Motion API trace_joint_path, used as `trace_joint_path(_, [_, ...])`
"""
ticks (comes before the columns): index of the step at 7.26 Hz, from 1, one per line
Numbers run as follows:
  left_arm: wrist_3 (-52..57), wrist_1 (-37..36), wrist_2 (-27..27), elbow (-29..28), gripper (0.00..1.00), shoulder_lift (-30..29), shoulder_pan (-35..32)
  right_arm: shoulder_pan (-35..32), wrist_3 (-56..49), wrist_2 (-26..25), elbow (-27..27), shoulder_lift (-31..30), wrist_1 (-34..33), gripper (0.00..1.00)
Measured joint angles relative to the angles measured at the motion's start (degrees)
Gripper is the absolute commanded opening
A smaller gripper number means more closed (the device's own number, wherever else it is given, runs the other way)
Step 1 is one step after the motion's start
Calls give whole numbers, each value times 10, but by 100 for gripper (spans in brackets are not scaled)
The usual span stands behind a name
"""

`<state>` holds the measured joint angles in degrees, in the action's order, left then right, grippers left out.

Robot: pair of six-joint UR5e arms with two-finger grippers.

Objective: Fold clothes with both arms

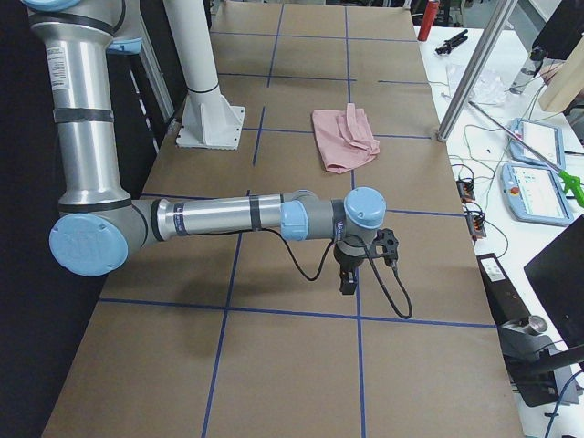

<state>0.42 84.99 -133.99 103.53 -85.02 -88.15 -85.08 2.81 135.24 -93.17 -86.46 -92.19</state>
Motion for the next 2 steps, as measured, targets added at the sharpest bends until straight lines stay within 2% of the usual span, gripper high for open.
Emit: trace_joint_path(2, [-1,0,-3,7,100,-4,0,0,0,1,-1,-1,0,100])
